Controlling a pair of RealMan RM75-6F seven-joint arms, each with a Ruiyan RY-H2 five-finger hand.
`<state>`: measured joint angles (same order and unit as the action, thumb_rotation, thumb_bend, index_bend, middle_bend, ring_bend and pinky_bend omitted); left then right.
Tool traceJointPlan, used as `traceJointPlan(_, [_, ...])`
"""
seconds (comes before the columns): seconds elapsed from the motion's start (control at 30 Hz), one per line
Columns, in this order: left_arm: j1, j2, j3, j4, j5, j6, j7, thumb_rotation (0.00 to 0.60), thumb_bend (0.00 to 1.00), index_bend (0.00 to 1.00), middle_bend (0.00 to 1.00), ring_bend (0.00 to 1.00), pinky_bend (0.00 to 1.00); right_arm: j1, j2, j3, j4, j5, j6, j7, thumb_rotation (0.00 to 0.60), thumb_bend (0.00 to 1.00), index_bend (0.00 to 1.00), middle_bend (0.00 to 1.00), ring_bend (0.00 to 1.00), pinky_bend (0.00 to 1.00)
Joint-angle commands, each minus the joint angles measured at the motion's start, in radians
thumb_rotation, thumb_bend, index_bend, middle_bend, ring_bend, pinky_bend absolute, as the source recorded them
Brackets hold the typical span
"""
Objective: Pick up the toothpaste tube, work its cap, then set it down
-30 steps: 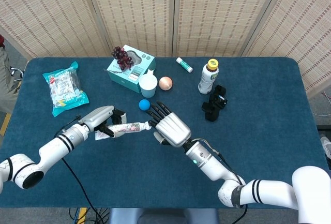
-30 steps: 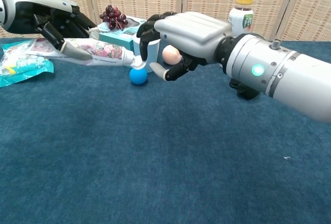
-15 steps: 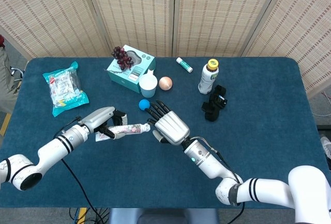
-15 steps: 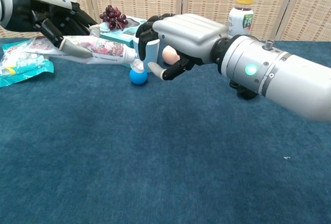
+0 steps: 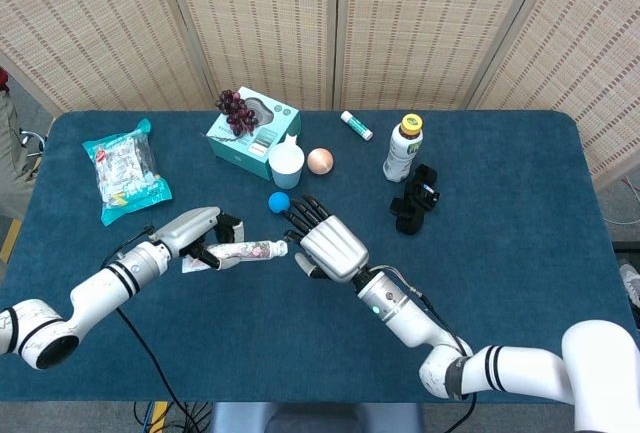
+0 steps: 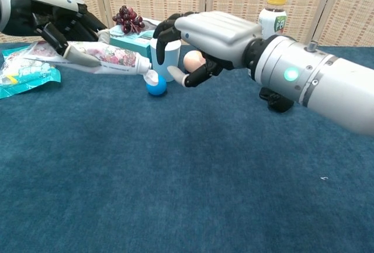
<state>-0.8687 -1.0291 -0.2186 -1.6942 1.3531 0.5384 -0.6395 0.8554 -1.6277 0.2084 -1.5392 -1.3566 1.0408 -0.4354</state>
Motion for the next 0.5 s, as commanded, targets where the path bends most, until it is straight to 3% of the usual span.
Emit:
traceJointPlan(0.03, [0.000, -0.013, 0.013, 0.016, -0.005, 0.003, 0.026, 0.600, 0.48, 0.64, 0.70, 0.54, 0.41, -0.024, 0.054, -0.004, -0.058, -0.019, 0.028, 0.010, 0.465, 0.47, 0.40, 0.15, 0.00, 0.00])
traceJointPlan(0.5, [0.016, -0.160, 0.076, 0.155, -0.026, 0.000, 0.053, 0.600, 0.47, 0.62, 0.69, 0.52, 0.41, -0.175, 0.317, -0.063, -0.258, -0.095, 0.178, -0.014, 0.465, 0.47, 0.40, 0.15, 0.00, 0.00])
